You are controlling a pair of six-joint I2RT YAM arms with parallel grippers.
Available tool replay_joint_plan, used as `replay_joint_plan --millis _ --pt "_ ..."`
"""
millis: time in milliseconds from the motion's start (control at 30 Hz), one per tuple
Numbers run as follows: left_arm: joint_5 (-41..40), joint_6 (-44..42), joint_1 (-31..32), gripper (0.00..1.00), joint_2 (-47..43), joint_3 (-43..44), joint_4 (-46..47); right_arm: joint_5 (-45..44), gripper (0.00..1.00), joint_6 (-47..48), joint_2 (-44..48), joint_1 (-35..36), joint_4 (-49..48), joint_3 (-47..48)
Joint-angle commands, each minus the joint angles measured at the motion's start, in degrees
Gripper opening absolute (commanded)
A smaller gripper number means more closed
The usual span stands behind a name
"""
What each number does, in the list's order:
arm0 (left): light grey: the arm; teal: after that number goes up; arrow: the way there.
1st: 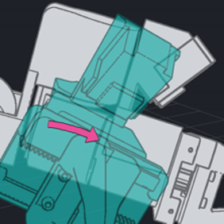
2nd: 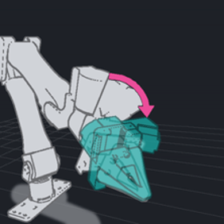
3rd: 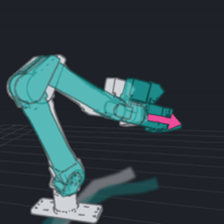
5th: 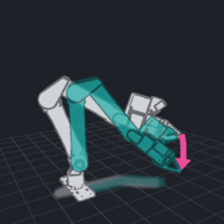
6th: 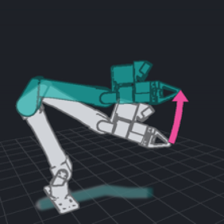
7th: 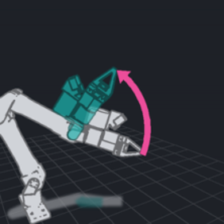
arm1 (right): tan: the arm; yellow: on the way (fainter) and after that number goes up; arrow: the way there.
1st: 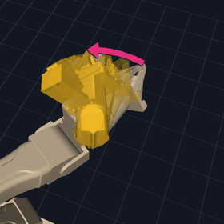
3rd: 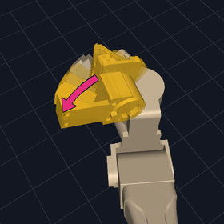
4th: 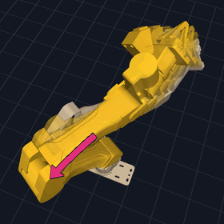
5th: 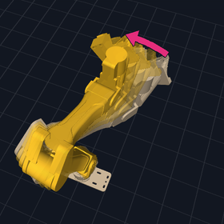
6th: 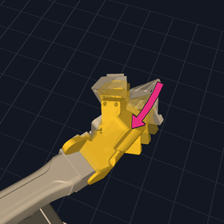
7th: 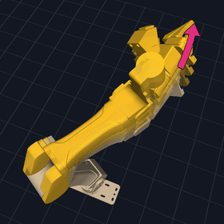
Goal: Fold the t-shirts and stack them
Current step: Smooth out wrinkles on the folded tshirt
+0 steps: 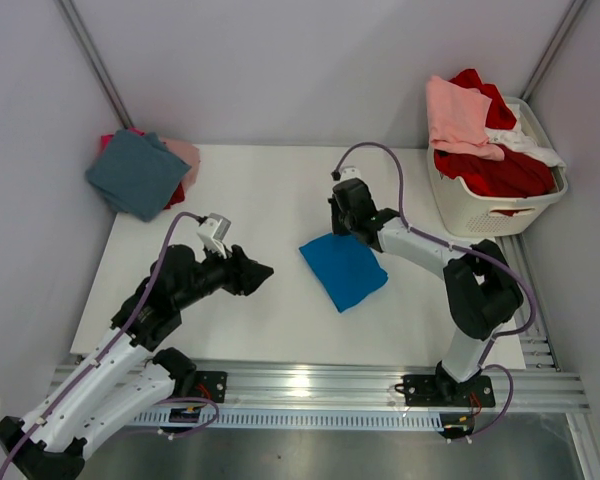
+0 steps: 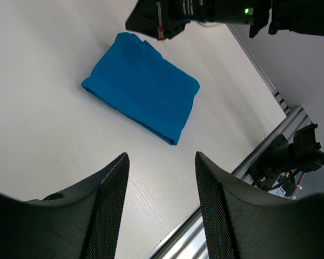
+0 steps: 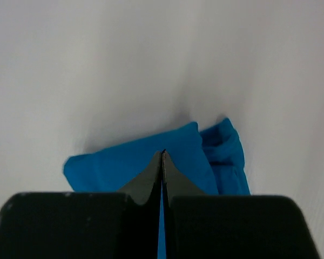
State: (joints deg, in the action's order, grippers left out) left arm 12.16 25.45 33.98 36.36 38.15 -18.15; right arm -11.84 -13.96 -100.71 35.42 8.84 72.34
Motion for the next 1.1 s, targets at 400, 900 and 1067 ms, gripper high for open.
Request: replay_joint_plan --millis 400,900,1067 --pt "-1.1 -0.4 0.5 0.57 -0.8 -0.4 1.5 -4.2 0.0 1.1 -17.7 -1.7 3.8 6.1" --pt "-1.7 2.6 1.5 0.57 0.8 -2.1 4.2 -8.5 0.05 1.0 -4.8 0.1 5.1 4.6" --pt "-5.5 7.0 5.4 0.63 5.4 -6.1 9.4 -11.8 0.5 0.7 5.4 1.9 4.9 -1.7"
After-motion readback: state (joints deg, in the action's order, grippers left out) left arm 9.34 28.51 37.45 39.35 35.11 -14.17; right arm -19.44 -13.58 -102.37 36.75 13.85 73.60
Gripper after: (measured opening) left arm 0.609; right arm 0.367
